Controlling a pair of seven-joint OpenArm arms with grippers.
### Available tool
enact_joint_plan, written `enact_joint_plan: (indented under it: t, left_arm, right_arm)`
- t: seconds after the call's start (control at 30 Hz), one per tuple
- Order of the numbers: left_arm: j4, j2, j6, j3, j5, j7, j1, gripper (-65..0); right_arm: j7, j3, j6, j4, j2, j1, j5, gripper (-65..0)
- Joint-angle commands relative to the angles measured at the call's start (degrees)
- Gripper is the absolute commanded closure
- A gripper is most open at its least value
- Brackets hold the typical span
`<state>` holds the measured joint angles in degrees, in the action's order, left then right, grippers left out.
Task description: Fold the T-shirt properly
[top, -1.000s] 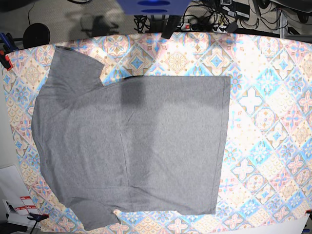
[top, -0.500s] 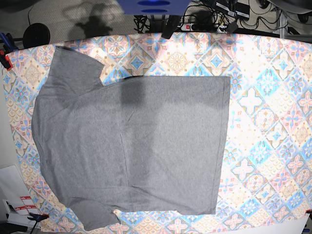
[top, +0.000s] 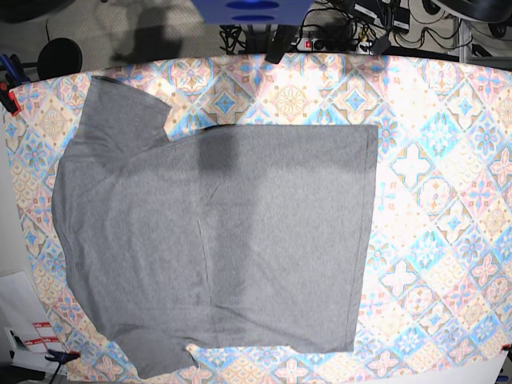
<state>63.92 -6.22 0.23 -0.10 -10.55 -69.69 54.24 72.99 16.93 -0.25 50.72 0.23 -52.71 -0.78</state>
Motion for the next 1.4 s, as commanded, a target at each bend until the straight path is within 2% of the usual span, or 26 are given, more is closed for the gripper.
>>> enact_joint_plan:
  t: [0.0,0.2,0.27,0.47,0.63,0.8,0.93,1.03,1.13,1.27,1.3,1.37]
  left_arm:
    - [2.23,-0.24,0.17,-0.12,-0.22,-1.74,1.72,0.0]
    - [14.28,0.28,0.25,-4.17,-0.31,-0.95,5.5,0.0]
    - [19.29,1.08,0.25,-5.75,-0.4,2.04,6.64,0.0]
    - [38.37,2.22,0.25,-11.02,-0.4,21.03,9.01,0.0]
    - [50.5,2.22,0.25,-11.29,-0.4,37.91,9.81,0.0]
    - [54.37,1.69,-0.01,-11.46,-0.49,52.33,8.93,0.0]
    - [55.51,-0.59,-0.01,-11.46,-1.98,59.98,7.52,-3.1]
    - [55.6,-3.94,-0.01,-11.99,-8.22,62.79,5.59,-7.7]
    - [55.6,-8.77,-0.01,-14.1,-19.04,65.95,4.71,-10.3]
    - [55.51,-20.46,-0.01,-15.42,-38.64,73.16,3.04,-10.7]
    - [55.42,-23.1,-0.01,-15.42,-43.21,75.1,2.25,-10.7]
    - [55.07,-28.02,-0.01,-15.42,-51.39,79.76,0.22,-10.7]
  right_arm:
    - [1.43,0.26,-0.14,3.74,-0.1,-2.81,0.91,0.0]
    - [0.72,0.26,-0.14,20.01,-2.73,-8.87,0.64,0.0]
    - [-2.62,-0.09,-0.14,24.14,-2.73,-10.37,0.56,0.0]
    - [-23.89,-0.01,-0.06,41.72,-2.65,-13.71,0.56,0.0]
    - [-35.94,0.08,-0.06,53.76,-2.65,-14.06,0.56,0.0]
    - [-50.44,-0.18,0.03,60.8,-2.38,-14.06,0.47,0.0]
    - [-58.79,-0.09,0.12,61.76,-2.21,-11.78,0.47,0.0]
    - [-64.51,-0.18,0.12,61.76,-0.71,-9.67,0.47,0.0]
    - [-68.64,-0.18,0.12,61.76,1.05,-7.82,0.64,0.0]
    - [-72.51,-0.36,0.56,62.12,1.84,-5.27,0.64,0.0]
    - [-73.91,-0.71,1.79,62.12,1.84,-4.39,0.64,0.0]
    - [-77.17,-0.88,6.54,62.2,1.84,-2.54,0.82,0.0]
